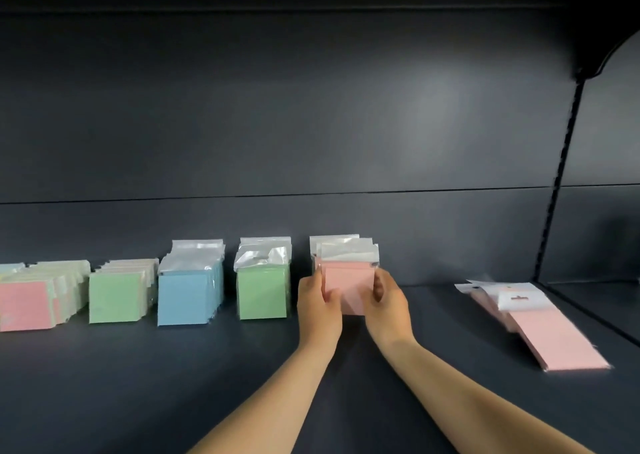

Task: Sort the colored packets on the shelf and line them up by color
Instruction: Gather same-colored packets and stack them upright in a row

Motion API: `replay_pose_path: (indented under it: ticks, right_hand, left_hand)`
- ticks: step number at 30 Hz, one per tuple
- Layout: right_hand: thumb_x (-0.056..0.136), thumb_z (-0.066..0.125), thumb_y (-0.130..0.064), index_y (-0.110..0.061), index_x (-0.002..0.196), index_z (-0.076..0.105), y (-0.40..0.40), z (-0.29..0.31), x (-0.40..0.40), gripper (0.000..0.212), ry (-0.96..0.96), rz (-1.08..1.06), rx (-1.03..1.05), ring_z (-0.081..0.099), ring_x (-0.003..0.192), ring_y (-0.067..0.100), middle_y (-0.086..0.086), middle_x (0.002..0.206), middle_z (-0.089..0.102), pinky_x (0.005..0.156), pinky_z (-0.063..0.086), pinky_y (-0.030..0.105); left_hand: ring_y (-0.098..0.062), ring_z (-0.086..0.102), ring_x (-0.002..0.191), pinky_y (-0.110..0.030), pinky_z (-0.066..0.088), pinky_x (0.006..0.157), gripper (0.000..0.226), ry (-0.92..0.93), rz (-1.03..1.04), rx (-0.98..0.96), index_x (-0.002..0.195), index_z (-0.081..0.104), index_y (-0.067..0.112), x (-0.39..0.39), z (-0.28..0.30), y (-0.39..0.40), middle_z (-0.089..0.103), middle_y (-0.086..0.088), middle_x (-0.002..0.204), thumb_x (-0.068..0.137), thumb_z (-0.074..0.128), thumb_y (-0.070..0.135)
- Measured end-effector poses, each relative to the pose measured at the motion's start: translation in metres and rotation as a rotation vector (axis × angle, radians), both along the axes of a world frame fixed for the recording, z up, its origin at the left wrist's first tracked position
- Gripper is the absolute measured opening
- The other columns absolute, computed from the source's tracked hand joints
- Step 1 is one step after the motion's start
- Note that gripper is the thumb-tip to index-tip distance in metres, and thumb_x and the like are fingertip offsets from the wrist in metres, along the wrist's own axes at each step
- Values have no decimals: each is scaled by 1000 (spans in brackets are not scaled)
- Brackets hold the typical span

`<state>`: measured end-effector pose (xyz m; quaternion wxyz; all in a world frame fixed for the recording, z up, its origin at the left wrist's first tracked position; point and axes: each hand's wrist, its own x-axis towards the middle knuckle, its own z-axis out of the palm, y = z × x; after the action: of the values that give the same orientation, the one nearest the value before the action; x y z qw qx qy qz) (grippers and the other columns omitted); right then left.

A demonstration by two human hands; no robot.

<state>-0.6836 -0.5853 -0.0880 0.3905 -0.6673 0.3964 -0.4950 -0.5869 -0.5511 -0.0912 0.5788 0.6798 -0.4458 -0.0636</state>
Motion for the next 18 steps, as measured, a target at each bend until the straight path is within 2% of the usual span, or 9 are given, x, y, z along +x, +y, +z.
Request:
replay_pose_path:
  ticks: [2,6,9,11,13,18]
  right_hand:
    - [94,47,-6,-19,110,56,-7,-1,10,22,12,-26,-1,60,91,6,-6,102,62,66,46,9]
    - [95,50,-9,-9,122,54,-22,-4,27,28,132,-81,-14,50,95,10,0,120,47,83,39,17]
    - [94,49,-10,-12,108,58,-30,-9,35,17,194,-83,27,55,95,15,3,114,56,79,41,22]
    - [94,47,-9,-12,105,56,-33,-10,37,14,220,-66,47,58,92,17,2,101,60,74,40,23]
    - [94,47,-9,-10,109,56,-34,-10,37,17,231,-50,52,57,88,15,0,96,60,73,40,23]
    - [94,47,-10,-13,116,57,-36,-12,36,25,222,-24,67,58,92,14,-1,102,63,77,43,23]
  left_hand:
    - [-5,47,82,-5,35,70,34,23,22,-4,123,55,8,6,0,-7,46,-3,108,90,51,2]
    - [-16,49,106,-16,35,92,38,90,62,40,128,51,3,17,-2,-21,43,-9,125,90,50,-1]
    - [-24,44,126,-32,36,107,49,112,23,108,141,36,4,20,-7,-29,39,-10,138,92,45,2]
    - [-25,40,131,-33,34,108,55,117,-11,146,147,24,6,20,-9,-32,37,-10,144,95,42,5]
    - [-24,40,132,-31,33,107,56,105,-21,161,149,20,8,21,-10,-35,37,-9,145,96,40,6]
    - [-24,49,121,-32,39,100,47,111,-18,135,139,38,11,25,-12,-37,49,-9,133,93,43,3]
